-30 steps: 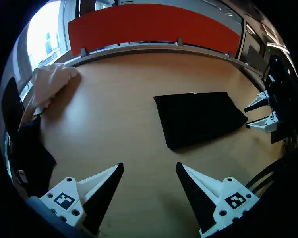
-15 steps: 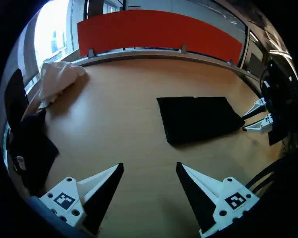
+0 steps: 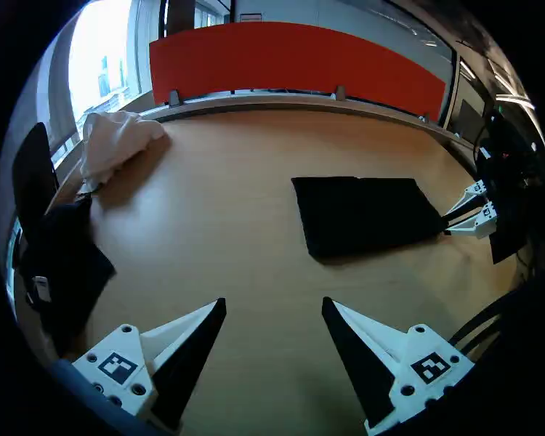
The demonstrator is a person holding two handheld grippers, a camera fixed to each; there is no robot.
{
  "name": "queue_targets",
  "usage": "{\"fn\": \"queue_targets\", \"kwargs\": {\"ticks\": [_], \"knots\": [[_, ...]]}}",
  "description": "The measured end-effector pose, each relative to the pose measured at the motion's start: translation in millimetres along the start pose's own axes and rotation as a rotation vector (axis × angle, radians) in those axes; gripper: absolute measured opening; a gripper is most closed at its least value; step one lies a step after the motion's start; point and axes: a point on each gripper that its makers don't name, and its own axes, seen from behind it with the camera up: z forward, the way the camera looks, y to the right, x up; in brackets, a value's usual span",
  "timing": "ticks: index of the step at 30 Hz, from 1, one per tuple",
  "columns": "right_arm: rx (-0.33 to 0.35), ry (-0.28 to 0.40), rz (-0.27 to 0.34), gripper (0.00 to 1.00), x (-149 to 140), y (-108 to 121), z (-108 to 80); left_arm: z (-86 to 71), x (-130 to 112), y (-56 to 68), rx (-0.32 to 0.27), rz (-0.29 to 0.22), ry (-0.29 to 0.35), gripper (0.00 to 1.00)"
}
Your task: Fold towel
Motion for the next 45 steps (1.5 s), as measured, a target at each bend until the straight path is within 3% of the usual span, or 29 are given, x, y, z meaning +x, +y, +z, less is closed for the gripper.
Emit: {"fn": "queue_targets", "kwargs": {"ticks": [5,15,21,29,45], "knots": [[0.008,-0.005,-0.01,0.26,-2,0,-0.1,-1.9,-1,-0.2,0.002,0.001,-0.002,0.98],[0.008,-0.011,-0.007,0.26,-4,2,5.1,-2.8,2,-1.9,0.009,0.002,0.004,0.99],[0.008,-0.007,0.011,0.07,-3,4,5.2,-3.0,4,-1.7,0.011,0.0,0.006,0.98],[-0.007,0.01,0.04,0.06,1,8,0.4,-2.8,5,-0.6,0.012,-0.001,0.008,0.99],[-0.043,0.082,0.018,0.06,34,19,-32.4,-3.9,10,-2.1,0.023,-0.004,0.012,0.98]]}}
